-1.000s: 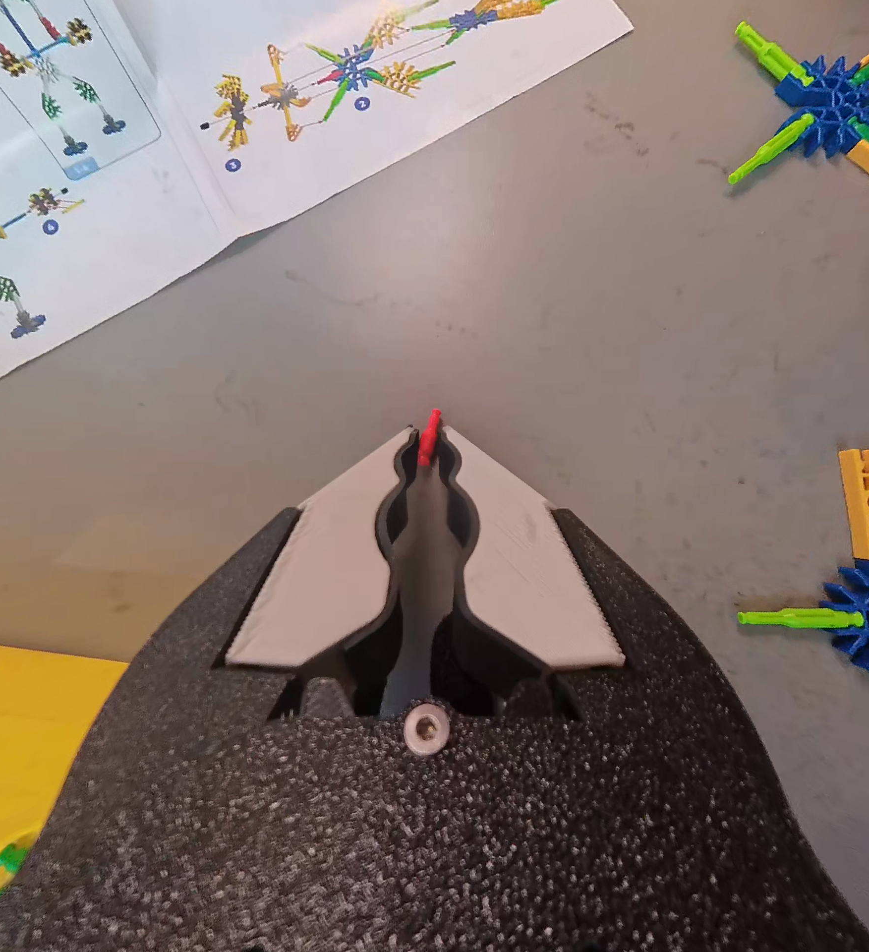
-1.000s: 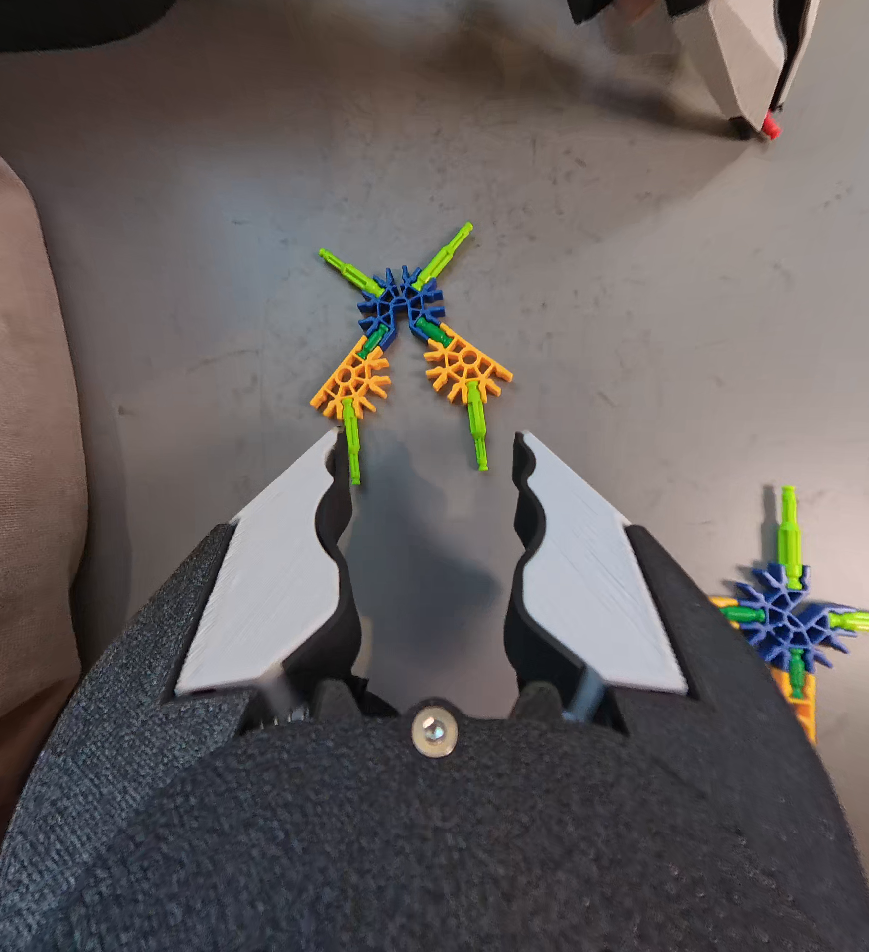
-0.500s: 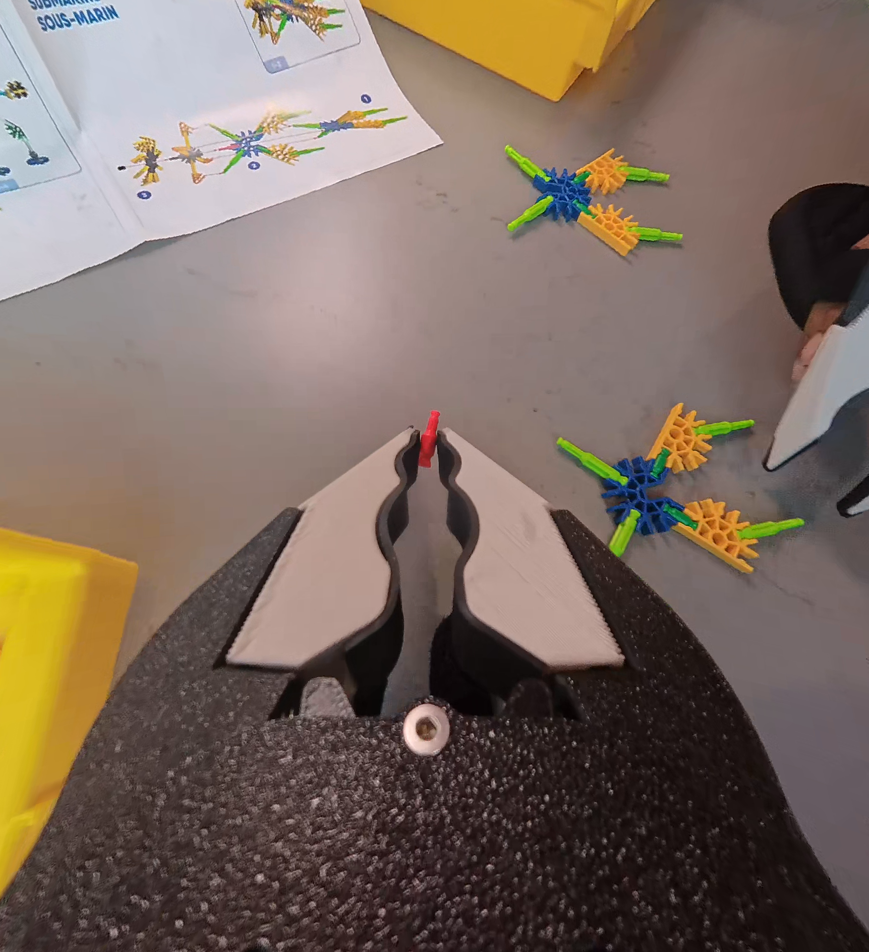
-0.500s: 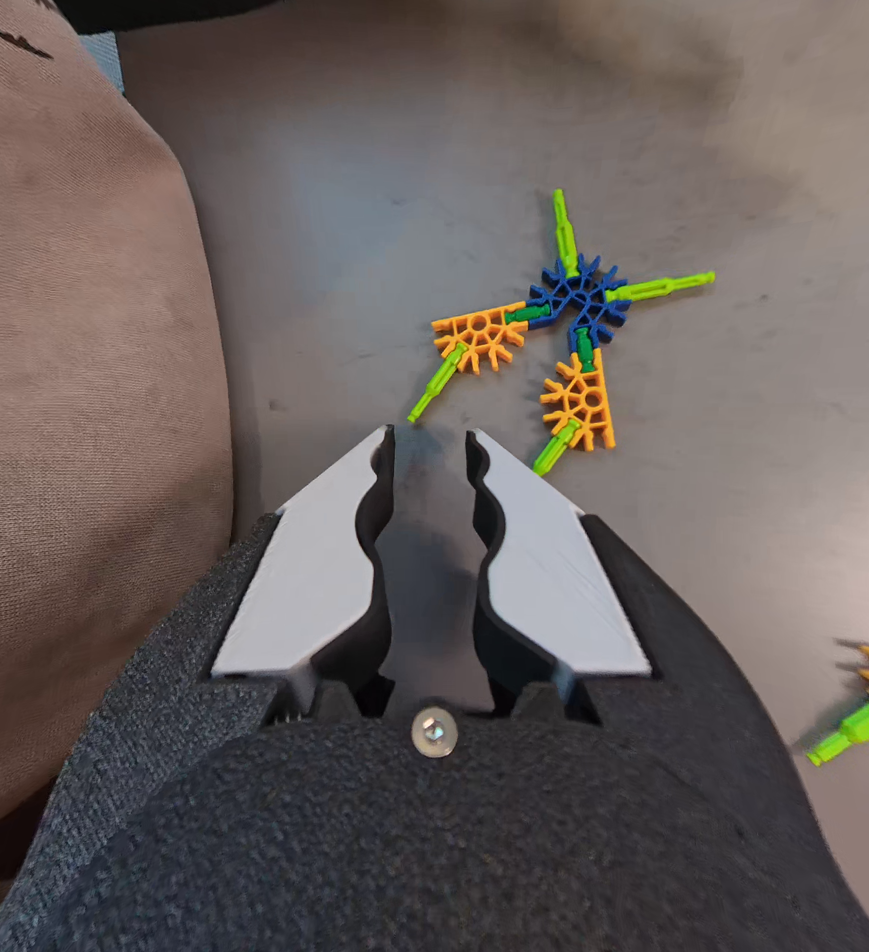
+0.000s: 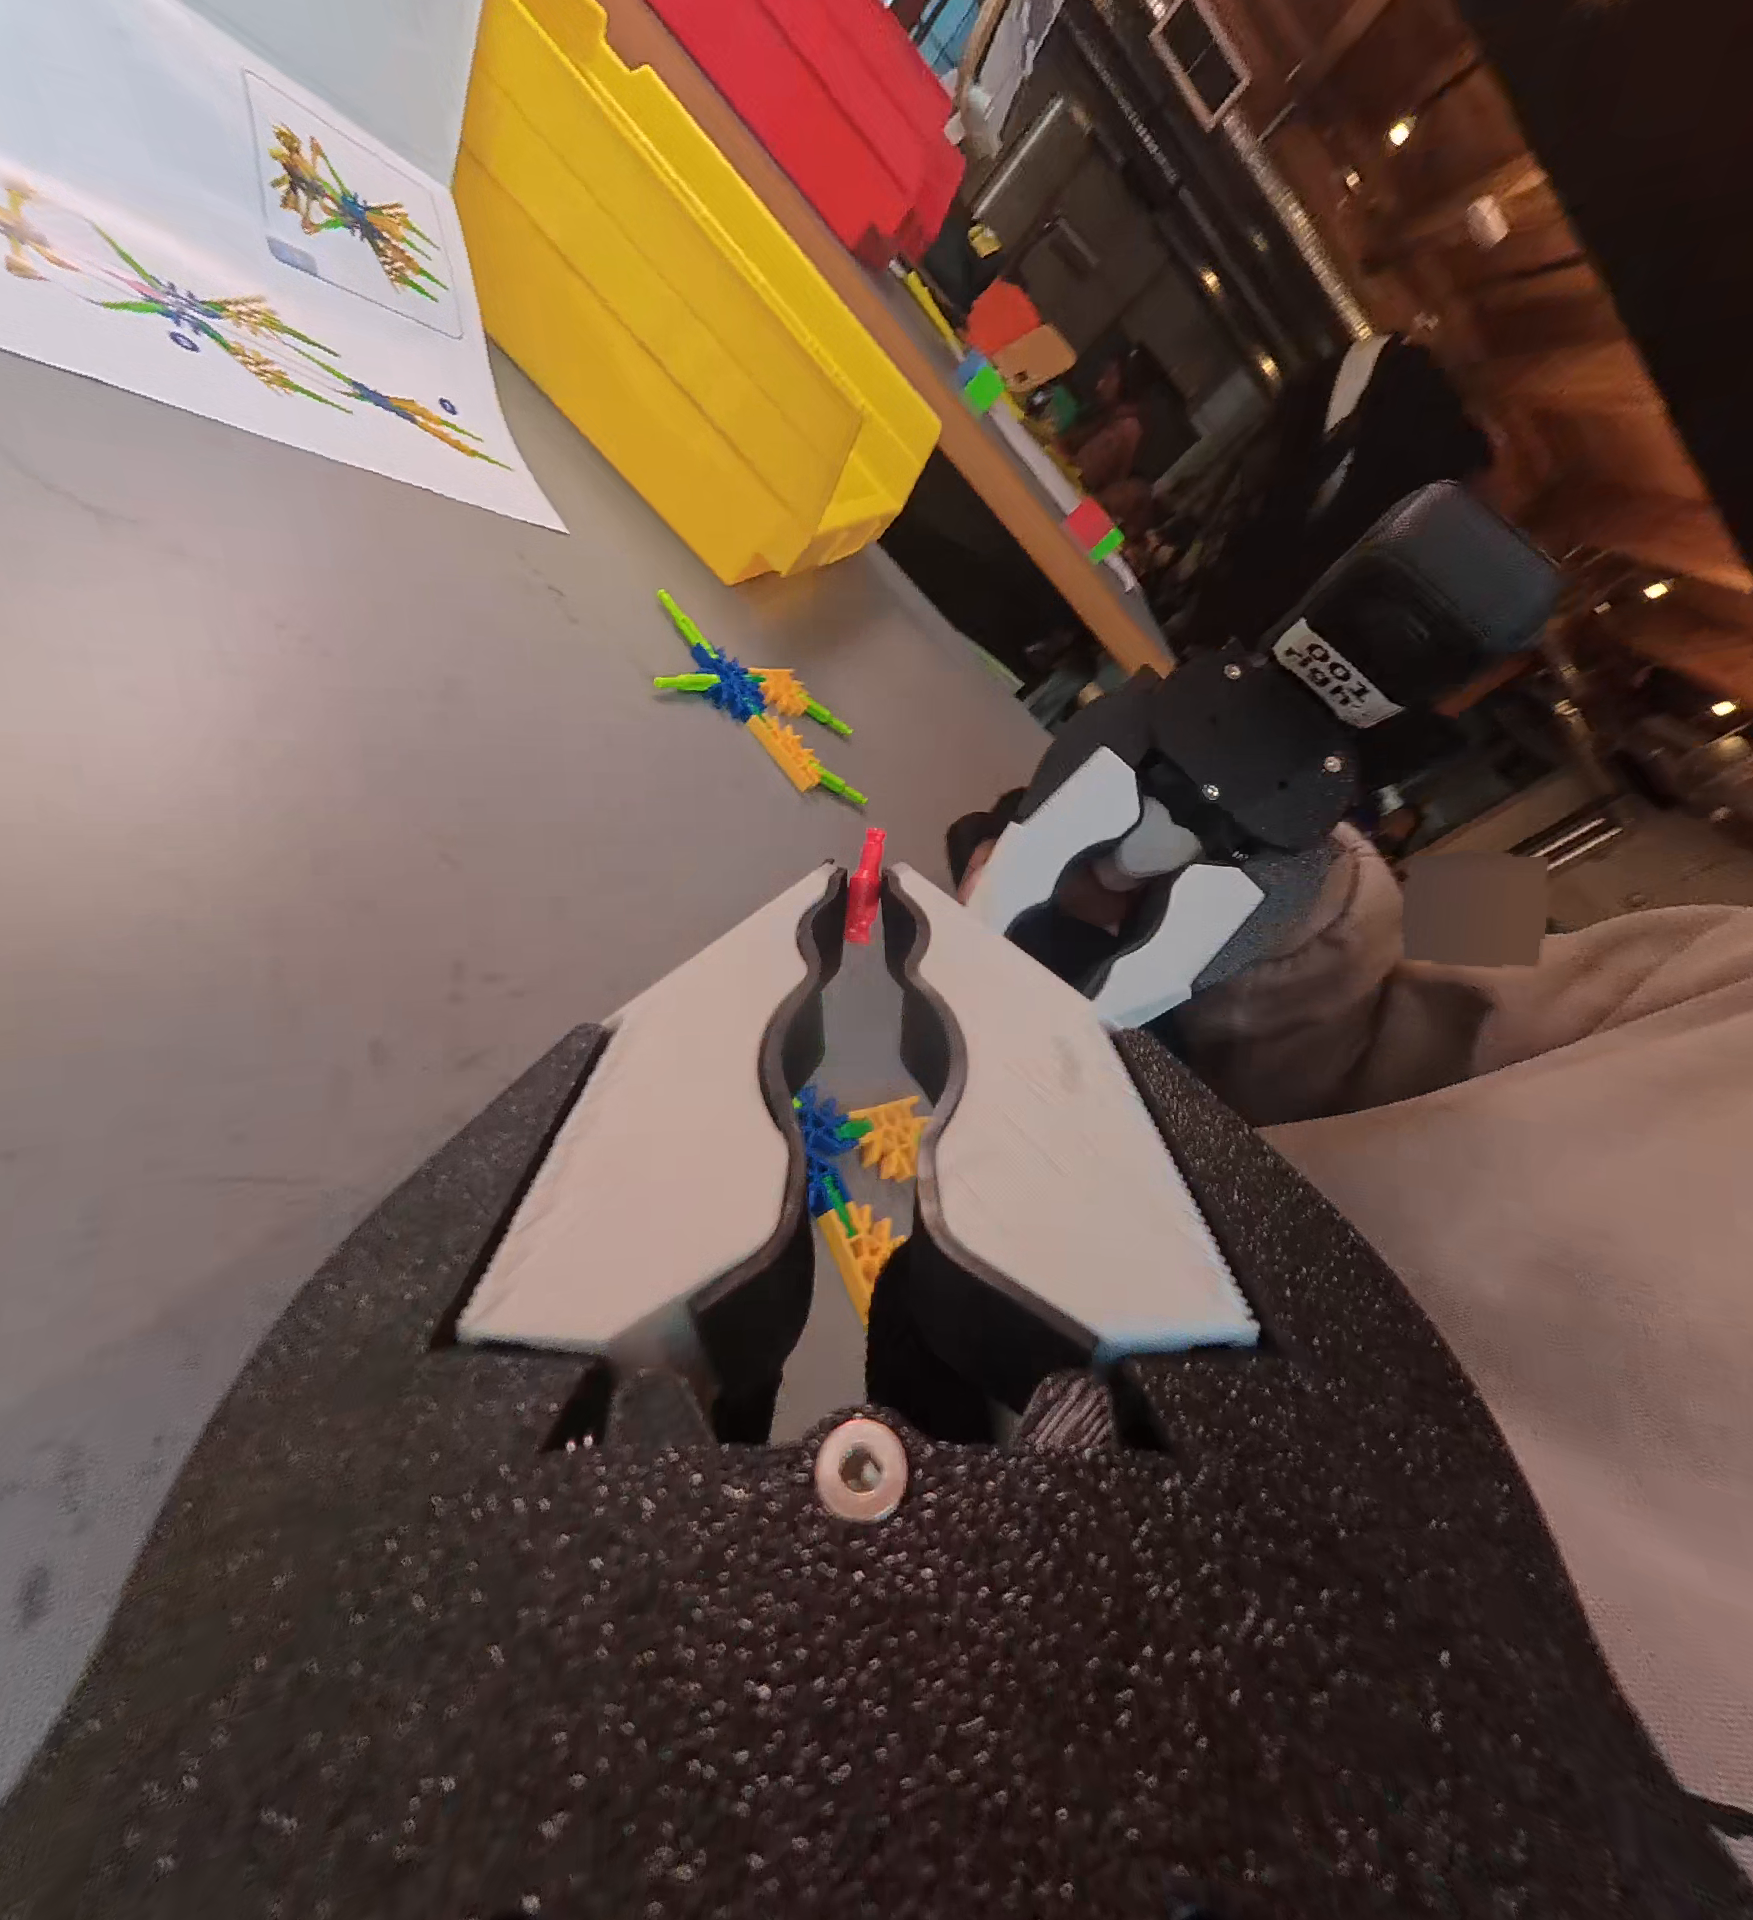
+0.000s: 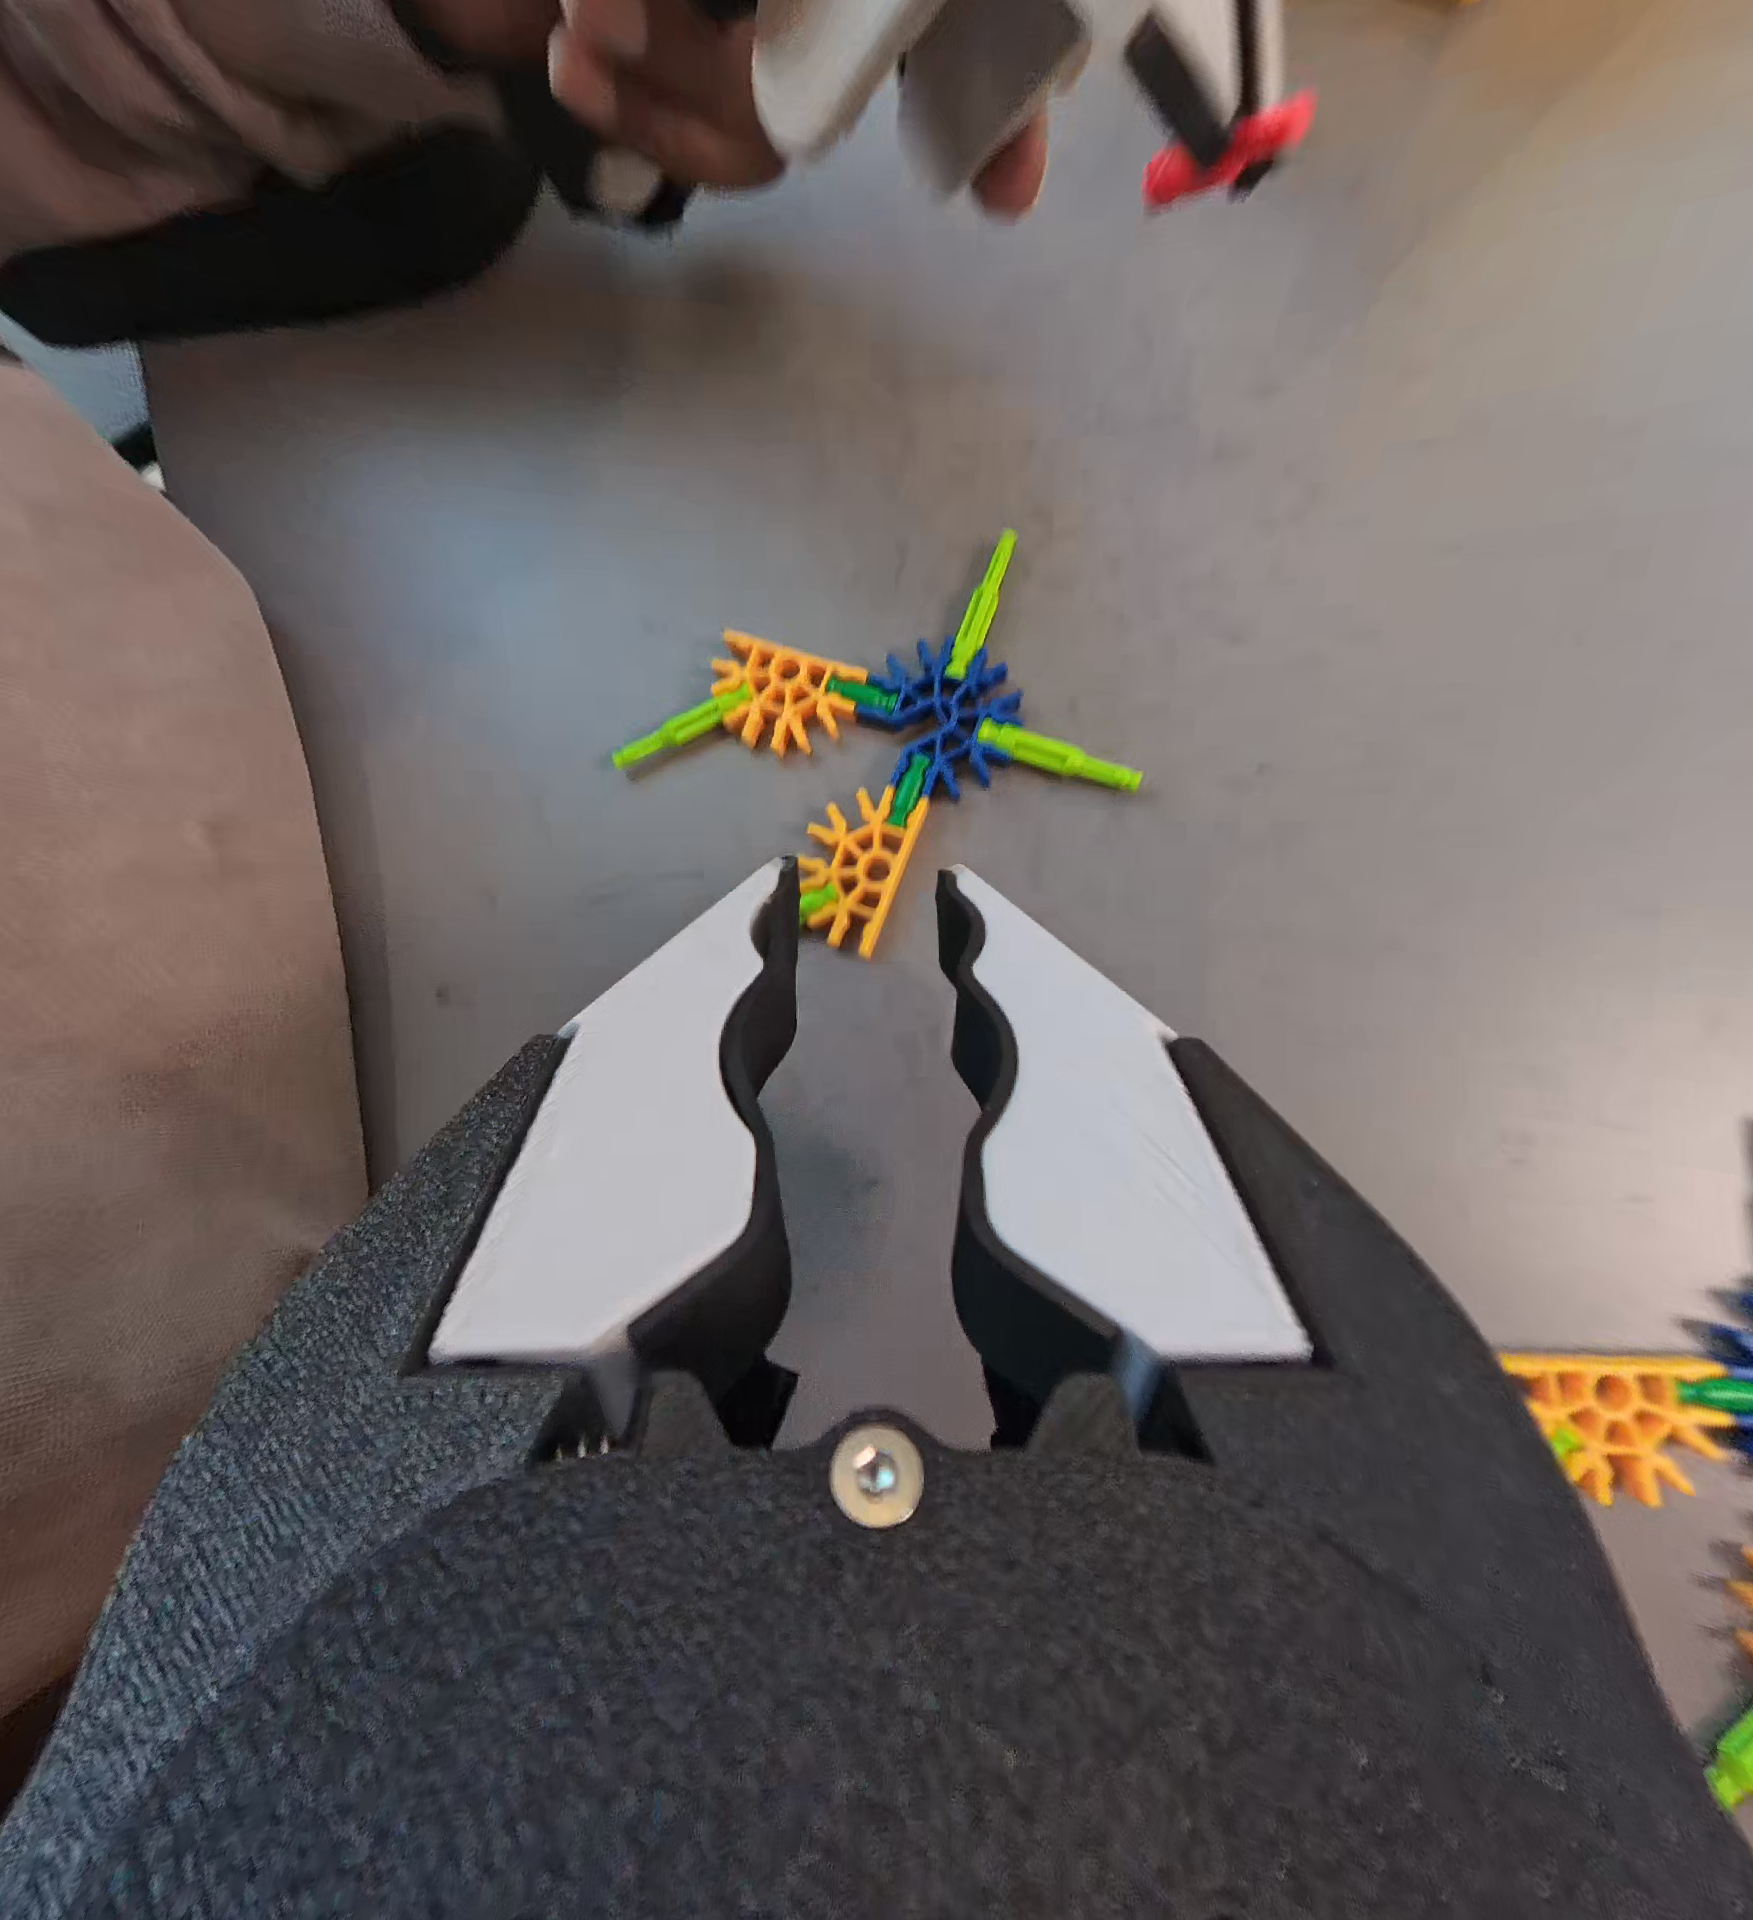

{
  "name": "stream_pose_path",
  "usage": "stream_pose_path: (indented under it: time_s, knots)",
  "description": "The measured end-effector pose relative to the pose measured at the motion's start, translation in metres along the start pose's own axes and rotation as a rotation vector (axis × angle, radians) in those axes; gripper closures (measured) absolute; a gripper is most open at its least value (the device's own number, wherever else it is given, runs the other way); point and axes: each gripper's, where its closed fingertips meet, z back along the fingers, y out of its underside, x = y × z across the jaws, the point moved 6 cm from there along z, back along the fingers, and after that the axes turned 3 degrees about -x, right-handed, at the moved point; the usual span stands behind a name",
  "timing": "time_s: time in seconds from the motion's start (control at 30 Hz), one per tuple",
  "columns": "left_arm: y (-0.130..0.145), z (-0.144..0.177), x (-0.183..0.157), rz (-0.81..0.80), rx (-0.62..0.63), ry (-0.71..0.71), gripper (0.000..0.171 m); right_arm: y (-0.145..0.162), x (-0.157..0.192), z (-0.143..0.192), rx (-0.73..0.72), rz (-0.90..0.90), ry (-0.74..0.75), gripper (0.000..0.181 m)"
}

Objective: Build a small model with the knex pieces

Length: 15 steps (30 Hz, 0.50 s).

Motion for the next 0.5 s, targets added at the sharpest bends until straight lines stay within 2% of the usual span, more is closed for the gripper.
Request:
stream_pose_path:
  time_s: [0.17,0.27,0.33,0.5]
  knots:
    - [0.000,-0.003,-0.008,0.171,-0.063,0.170,0.166,-0.053,-0.020,0.016,-0.327,0.050,0.034,0.156]
    - [0.001,-0.006,-0.014,0.208,-0.070,0.239,0.166,-0.073,-0.035,0.019,-0.458,-0.008,-0.049,0.160]
    - [0.001,-0.006,-0.016,0.184,-0.068,0.246,0.166,-0.081,-0.040,0.020,-0.498,-0.066,-0.151,0.166]
    - [0.001,-0.005,-0.018,0.122,-0.051,0.224,0.166,-0.082,-0.045,0.009,-0.447,-0.166,-0.284,0.178]
